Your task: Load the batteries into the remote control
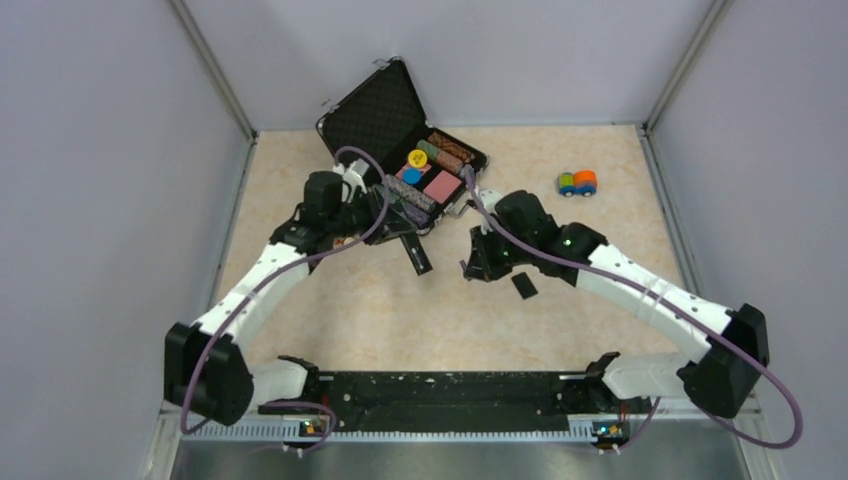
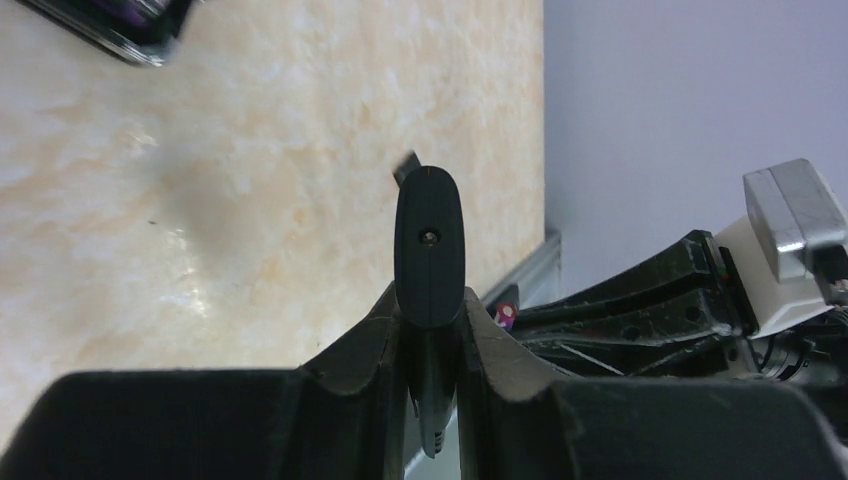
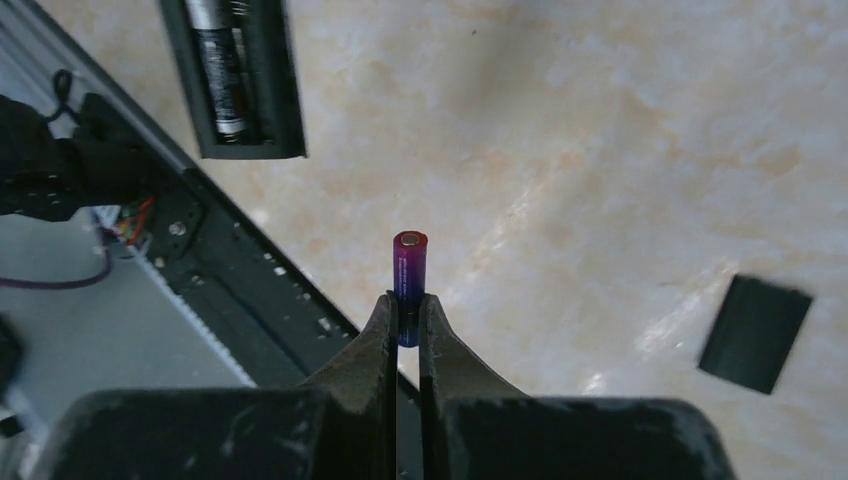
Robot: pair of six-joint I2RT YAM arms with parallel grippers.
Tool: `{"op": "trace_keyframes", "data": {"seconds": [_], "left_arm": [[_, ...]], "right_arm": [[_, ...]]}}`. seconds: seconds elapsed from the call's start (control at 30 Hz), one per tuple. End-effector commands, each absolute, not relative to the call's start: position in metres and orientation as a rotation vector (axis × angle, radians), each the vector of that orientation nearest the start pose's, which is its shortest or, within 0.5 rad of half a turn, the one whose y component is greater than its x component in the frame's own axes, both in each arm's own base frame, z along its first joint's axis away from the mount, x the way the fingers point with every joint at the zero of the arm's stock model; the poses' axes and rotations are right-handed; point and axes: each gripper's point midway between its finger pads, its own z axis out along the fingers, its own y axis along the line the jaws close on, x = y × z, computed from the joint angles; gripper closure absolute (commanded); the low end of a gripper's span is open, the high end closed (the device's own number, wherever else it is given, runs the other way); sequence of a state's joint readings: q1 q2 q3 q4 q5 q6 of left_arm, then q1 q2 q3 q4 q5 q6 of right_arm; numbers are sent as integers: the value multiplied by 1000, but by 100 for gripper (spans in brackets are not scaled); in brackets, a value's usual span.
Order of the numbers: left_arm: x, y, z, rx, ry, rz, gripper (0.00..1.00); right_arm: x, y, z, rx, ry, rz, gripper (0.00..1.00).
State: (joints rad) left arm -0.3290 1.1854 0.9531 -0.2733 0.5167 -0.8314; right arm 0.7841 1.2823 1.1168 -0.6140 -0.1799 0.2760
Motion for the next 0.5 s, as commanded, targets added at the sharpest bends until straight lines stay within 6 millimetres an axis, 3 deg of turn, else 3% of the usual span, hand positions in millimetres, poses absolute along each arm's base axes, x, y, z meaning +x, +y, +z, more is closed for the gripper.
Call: {"op": "trace_keyframes", "data": {"seconds": [0.0,0.17,0.47], "left_arm": [[276,-259,242,7,2199,-1629,100],[270,-283,238,144,2147,-1808,100],[249,-312,227,358,2095,-1863,100]], "right_arm": [[172,290,226,-454,2356,1093,100],[155,295,228,-315,2433,1233,100],[155,300,212,-134,2568,1237,100]]}}
